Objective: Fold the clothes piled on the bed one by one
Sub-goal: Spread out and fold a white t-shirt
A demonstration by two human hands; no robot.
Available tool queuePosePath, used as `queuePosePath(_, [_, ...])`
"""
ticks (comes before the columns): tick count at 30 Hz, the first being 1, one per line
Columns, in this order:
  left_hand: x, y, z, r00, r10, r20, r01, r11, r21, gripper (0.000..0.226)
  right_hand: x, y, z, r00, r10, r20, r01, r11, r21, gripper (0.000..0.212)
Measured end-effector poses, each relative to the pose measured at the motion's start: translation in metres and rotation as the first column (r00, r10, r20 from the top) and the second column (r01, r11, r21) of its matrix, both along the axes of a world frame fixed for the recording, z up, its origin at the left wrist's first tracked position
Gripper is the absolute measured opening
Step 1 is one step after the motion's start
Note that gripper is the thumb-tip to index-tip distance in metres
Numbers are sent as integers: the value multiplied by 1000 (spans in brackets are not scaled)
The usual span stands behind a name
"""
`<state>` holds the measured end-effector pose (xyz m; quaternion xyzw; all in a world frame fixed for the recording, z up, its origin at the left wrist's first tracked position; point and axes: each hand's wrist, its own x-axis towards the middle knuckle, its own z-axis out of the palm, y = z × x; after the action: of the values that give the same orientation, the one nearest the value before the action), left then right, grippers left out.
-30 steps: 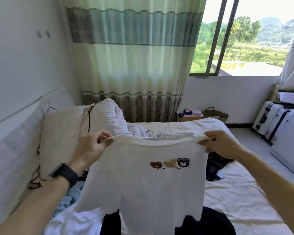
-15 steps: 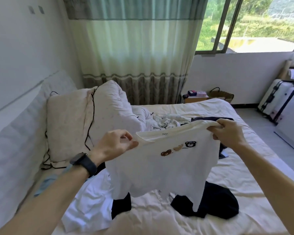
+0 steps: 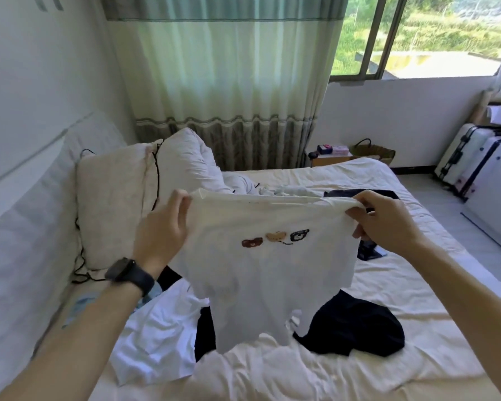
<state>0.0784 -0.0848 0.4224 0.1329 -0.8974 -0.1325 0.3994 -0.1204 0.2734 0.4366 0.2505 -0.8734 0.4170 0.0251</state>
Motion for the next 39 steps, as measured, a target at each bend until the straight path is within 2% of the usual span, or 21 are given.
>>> queuePosePath(2, [19, -10, -11, 986, -105, 129, 135, 957, -256, 39, 3, 3, -10, 994, -103, -22, 104, 992, 67, 18])
queuePosePath(6, [40, -38, -20, 936, -236, 262, 334, 831, -445, 45, 20, 4, -36, 991, -132, -14, 133, 980, 150, 27])
queuePosePath(8, [46, -46, -29, 895, -277, 350, 424, 774, -471, 51, 28, -2, -45, 990, -134, -42, 139, 977, 161, 32])
queuePosePath(9, [47, -49, -32, 889, -266, 372, 424, 785, -452, 52, 32, -5, -48, 990, -134, -39, 139, 978, 158, 33])
queuePosePath(11, [48, -55, -36, 910, -218, 354, 337, 884, -323, 60, 37, -9, -53, 993, -118, 18, 114, 982, 152, 30])
queuePosePath(13, [47, -62, -35, 926, -164, 341, 200, 977, -75, 63, 43, -10, -58, 987, -95, 130, 81, 991, 110, 23])
queuePosePath(14, [46, -65, -36, 932, -145, 332, 130, 989, 67, 54, 45, -11, -59, 978, -85, 189, 74, 995, 64, 21])
queuePosePath(15, [45, -68, -36, 939, -137, 316, 73, 976, 205, 41, 47, -12, -57, 966, -65, 248, 65, 998, 12, 20])
queuePosePath(17, [44, -73, -37, 955, -146, 258, 10, 885, 465, 22, 51, -11, -51, 933, 21, 359, 8, 997, -80, 20])
queuePosePath(19, [41, -75, -36, 972, -116, 206, -34, 795, 606, 14, 52, -7, -43, 895, 110, 432, -68, 991, -112, 24])
queuePosePath(20, [40, -75, -33, 977, -77, 201, -62, 793, 606, 15, 53, -3, -39, 893, 132, 431, -103, 991, -90, 22])
queuePosePath(22, [39, -73, -27, 978, 0, 207, -107, 856, 506, 21, 55, 1, -33, 930, 117, 347, -119, 993, -16, 18])
queuePosePath(25, [44, -61, -19, 962, 34, 272, -94, 973, 209, 36, 57, 4, -31, 989, 29, 146, -39, 997, 63, 19])
queuePosePath(27, [48, -50, -15, 955, 60, 291, -67, 998, 15, 48, 56, 6, -32, 998, -22, 65, 18, 998, 59, 28])
queuePosePath(29, [49, -41, -9, 970, 47, 237, -31, 997, -72, 45, 51, 9, -29, 998, -66, 6, 66, 997, 47, 31])
queuePosePath(31, [49, -35, -1, 983, 1, 185, 3, 1000, -21, 40, 42, 12, -23, 992, -88, -85, 94, 993, 65, 31])
queuePosePath(33, [48, -30, 6, 985, -60, 161, 34, 987, 157, 27, 36, 15, -16, 990, -95, -103, 104, 991, 80, 27])
queuePosePath(35, [45, -29, 13, 979, -97, 180, 33, 944, 329, 16, 30, 19, -13, 998, -53, 39, 51, 997, 50, 17])
queuePosePath(36, [46, -30, 17, 974, -102, 203, 21, 930, 367, 15, 27, 22, -11, 990, -19, 142, 16, 1000, 17, 13])
queuePosePath(37, [48, -32, 20, 970, -98, 224, 9, 930, 367, 15, 25, 27, -9, 976, 14, 219, -9, 1000, -24, 10])
queuePosePath(39, [54, -36, 25, 977, -63, 204, -3, 952, 306, 15, 21, 40, -7, 973, 38, 227, -13, 994, -113, 13])
